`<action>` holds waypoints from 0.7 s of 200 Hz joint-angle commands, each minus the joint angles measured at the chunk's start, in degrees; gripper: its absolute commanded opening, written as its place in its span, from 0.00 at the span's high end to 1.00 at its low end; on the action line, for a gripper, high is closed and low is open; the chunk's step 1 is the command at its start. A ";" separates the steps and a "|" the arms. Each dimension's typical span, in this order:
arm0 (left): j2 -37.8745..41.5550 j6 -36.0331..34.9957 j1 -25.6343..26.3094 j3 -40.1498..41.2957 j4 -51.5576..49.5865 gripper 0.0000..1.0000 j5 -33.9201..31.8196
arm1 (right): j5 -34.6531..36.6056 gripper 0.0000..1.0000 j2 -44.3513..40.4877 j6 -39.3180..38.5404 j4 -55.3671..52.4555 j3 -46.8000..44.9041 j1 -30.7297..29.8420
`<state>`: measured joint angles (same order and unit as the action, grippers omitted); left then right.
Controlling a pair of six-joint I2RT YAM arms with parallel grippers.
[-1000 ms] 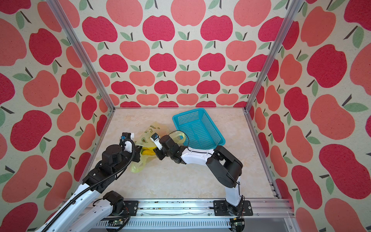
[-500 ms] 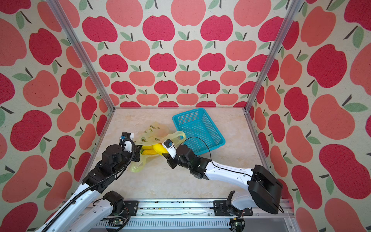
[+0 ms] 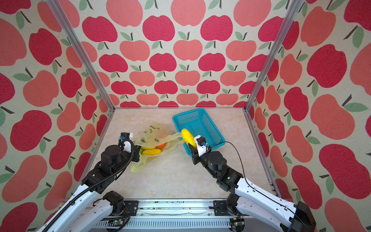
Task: Untie the knot of the plastic bag and take out the fruit
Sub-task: Pick up the fruit from the plastic bag, then place the fruit in the basket.
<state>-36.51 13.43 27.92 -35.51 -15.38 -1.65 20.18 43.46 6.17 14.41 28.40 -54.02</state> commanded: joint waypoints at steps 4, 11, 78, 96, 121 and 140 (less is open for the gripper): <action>0.56 -0.69 0.29 0.70 -0.09 1.00 -0.30 | 4.95 0.80 -3.52 2.43 -3.52 -1.93 3.51; 0.43 -0.69 0.21 0.78 -0.01 1.00 -0.45 | 5.36 0.80 -3.66 3.32 -4.65 -1.87 5.06; -0.23 -1.04 0.16 0.48 -0.09 1.00 -0.62 | -12.50 0.85 13.94 13.34 -9.15 6.07 24.76; -0.56 -1.14 -0.22 0.70 0.17 1.00 -0.81 | -16.16 0.91 20.94 14.32 -10.63 9.73 27.64; -1.67 -1.13 -0.41 0.17 -0.12 1.00 0.31 | -18.49 0.94 27.37 14.26 -9.92 12.41 28.88; -1.89 -1.02 -0.41 0.02 -0.27 1.00 0.68 | -18.40 0.90 30.88 13.80 -10.05 14.18 29.17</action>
<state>-37.95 13.43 27.79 -35.48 -15.38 -1.61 5.10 71.20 18.79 4.95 39.40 -25.30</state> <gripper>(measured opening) 0.046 0.297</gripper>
